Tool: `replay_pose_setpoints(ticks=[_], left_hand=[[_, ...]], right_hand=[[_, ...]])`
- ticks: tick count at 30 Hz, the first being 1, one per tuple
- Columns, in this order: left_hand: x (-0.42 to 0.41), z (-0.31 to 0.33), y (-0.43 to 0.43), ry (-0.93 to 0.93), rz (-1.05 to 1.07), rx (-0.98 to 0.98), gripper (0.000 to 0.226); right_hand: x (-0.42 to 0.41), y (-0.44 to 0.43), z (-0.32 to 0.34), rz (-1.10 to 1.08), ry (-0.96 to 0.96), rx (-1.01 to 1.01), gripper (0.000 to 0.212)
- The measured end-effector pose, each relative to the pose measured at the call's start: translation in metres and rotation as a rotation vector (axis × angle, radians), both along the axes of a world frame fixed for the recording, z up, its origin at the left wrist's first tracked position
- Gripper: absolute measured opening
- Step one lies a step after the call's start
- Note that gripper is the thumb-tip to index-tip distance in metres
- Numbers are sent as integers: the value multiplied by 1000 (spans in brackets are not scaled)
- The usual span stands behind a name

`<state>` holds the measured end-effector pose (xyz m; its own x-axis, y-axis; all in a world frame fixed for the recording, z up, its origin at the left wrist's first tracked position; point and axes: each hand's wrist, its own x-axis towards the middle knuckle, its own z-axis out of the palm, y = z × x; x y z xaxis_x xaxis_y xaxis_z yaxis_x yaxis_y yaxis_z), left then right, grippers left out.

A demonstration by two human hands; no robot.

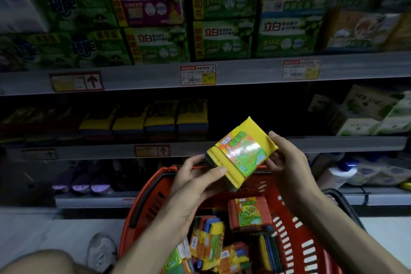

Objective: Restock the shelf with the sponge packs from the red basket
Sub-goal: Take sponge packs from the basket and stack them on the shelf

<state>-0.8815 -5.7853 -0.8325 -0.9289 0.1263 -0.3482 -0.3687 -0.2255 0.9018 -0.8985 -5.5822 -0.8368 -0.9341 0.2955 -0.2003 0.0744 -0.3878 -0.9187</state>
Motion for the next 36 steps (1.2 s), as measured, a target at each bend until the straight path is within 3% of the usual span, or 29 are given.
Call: replay_pose_setpoints(ticks=[4,9,15,22,25,31,36], left_hand=[[-4,-2,4,-18,80,114,60],[-11,-8,15,30,165,105,49],[-17,-15,27,215,208,-129,39],[-22,-15,34,397,207,-372,28],[-24,-15,36,467,212,-479,37],[-25,-17,46,510,225,-516,66],[-42,-26,47,504,235,-520,57]], right_hand=[[4,-1,4,4,22,171,21],[12,-10,-1,95,60,26,71],[21,-26,-10,99,38,192,39],[14,-28,-11,35,22,11,45],[9,-30,-14,-15,5,-48,41],[-7,-39,-25,-70,-1,-132,40],[-21,-38,-30,-111,17,-116,41]])
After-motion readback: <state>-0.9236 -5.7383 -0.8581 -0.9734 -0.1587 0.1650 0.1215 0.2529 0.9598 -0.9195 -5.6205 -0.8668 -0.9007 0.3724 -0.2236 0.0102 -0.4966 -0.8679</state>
